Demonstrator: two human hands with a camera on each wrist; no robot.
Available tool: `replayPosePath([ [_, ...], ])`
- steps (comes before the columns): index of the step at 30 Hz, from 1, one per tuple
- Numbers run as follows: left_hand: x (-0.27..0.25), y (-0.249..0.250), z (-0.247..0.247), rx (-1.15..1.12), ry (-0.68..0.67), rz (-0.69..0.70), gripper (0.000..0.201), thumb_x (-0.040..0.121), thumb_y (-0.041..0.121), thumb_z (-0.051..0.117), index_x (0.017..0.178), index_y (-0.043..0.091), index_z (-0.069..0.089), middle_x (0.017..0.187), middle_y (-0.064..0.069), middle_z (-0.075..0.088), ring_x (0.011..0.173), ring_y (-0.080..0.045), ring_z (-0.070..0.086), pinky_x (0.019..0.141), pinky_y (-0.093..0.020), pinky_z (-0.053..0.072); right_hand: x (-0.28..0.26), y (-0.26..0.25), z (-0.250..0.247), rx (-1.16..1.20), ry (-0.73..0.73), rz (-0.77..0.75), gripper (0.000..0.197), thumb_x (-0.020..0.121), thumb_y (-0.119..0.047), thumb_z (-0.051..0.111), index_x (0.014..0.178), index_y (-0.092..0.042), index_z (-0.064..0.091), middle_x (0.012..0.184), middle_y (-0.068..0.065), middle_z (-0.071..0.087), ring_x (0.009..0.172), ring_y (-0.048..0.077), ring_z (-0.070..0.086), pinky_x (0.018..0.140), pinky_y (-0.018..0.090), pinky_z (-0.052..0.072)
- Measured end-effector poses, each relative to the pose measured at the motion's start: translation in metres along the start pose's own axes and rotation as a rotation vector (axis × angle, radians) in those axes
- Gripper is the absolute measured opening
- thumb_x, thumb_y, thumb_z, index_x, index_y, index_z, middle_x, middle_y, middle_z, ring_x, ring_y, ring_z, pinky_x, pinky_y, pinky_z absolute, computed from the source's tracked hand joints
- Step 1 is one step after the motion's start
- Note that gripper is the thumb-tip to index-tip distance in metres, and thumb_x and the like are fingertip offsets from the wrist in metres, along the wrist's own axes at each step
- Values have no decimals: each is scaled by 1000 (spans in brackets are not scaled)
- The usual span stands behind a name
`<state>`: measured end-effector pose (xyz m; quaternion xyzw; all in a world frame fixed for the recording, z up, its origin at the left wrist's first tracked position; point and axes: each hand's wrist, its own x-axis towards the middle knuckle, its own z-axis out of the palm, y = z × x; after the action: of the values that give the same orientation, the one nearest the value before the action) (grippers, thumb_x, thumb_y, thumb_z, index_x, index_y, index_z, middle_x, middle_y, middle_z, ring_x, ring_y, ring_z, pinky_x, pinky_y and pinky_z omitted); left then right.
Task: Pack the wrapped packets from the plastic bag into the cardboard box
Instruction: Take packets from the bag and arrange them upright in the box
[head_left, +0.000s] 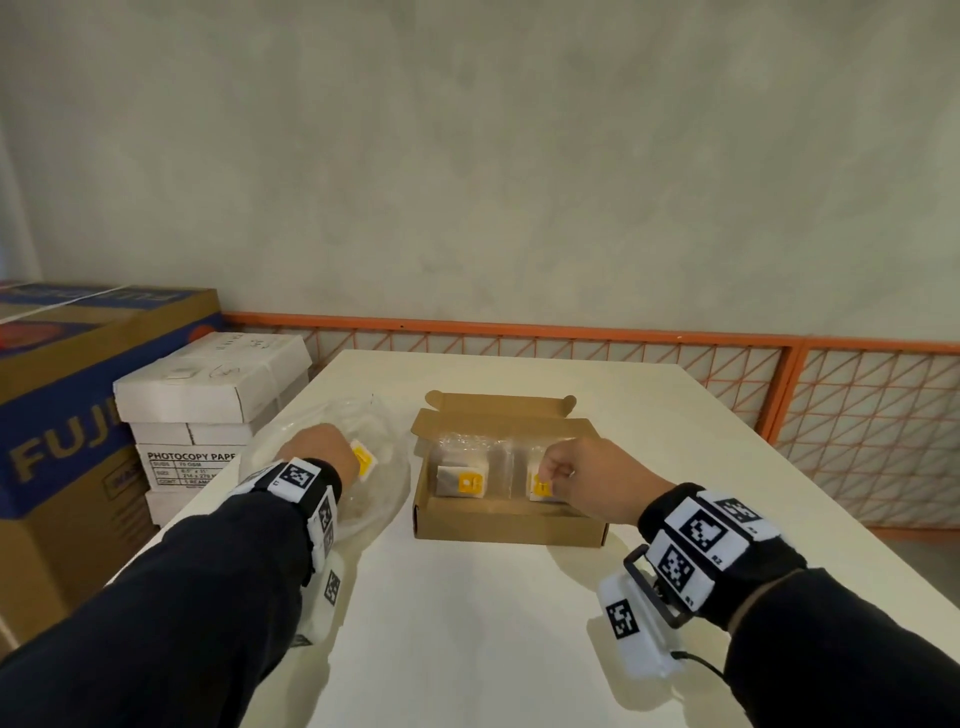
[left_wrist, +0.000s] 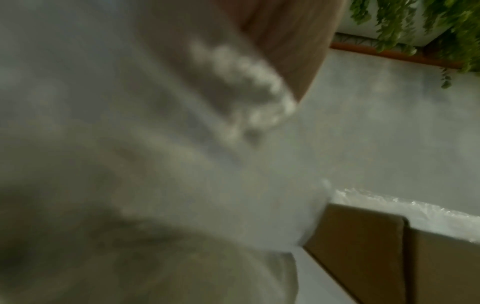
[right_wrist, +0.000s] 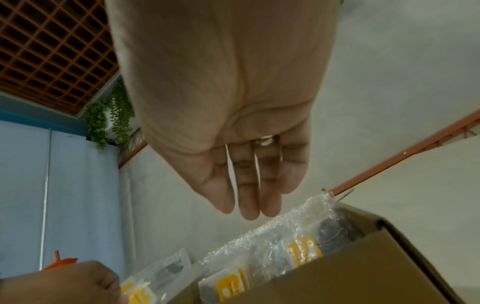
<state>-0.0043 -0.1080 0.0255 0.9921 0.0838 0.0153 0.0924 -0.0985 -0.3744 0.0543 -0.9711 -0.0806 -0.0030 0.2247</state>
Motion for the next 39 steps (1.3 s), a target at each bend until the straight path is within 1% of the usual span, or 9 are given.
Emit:
replayPosePath([
  [5,-17,21,-22,-294,276,156,16,94,17,42,103,7,50,101,-16,62,91,-33,57,74,-34,40,6,-7,1,227,55,25,15,90,-11,51,85,-21,61,87,-5,61,82,13,58,69,19,47],
  [8,-36,43,-30,-561,290,329,12,97,14,38,108,12,41,81,-8,58,68,-22,52,60,-30,38,8,-20,4,430,50,75,27,94,-25,52,119,-17,56,106,-1,59,95,15,59,80,27,50],
  [11,-56,65,-33,-807,128,513,43,96,10,39,136,23,29,66,2,47,56,-12,45,55,-24,38,11,-31,7,592,14,130,53,93,-41,50,140,-19,38,123,2,57,98,14,59,79,25,51],
  [14,-69,79,-32,-864,-34,612,64,95,9,44,148,28,12,66,0,43,58,-10,45,62,-21,41,15,-35,6,812,57,125,31,92,-34,55,118,-17,52,97,-1,63,83,12,60,73,26,50],
  [17,-70,83,-29,-883,-98,600,56,95,14,48,145,22,24,101,-16,63,86,-20,59,82,-32,47,16,-35,5,827,201,95,8,91,-18,59,88,-15,53,82,-2,57,69,10,54,62,22,46],
  [23,-42,49,-33,-409,-70,365,33,98,23,37,122,9,54,119,-6,59,109,-24,56,91,-31,41,17,-23,5,649,344,165,18,87,-12,59,75,-12,45,82,12,54,74,22,51,71,34,44],
  [31,-6,-6,27,270,-381,25,55,98,32,41,146,10,27,153,-7,27,143,-23,23,114,-30,20,12,-22,3,619,347,151,20,85,-16,60,74,-14,44,81,13,51,73,23,49,69,37,42],
  [36,-3,-11,20,121,-249,58,61,95,37,47,146,10,27,154,-8,24,142,-25,23,116,-35,20,10,-22,1,614,326,124,16,87,-17,58,80,-12,46,81,12,51,73,22,47,70,36,41],
  [39,-8,-2,4,144,-134,93,41,94,26,49,131,7,48,138,-11,47,128,-26,44,108,-32,33,8,-23,0,624,324,116,14,88,-16,58,82,-10,47,83,13,51,75,22,48,70,35,41],
])
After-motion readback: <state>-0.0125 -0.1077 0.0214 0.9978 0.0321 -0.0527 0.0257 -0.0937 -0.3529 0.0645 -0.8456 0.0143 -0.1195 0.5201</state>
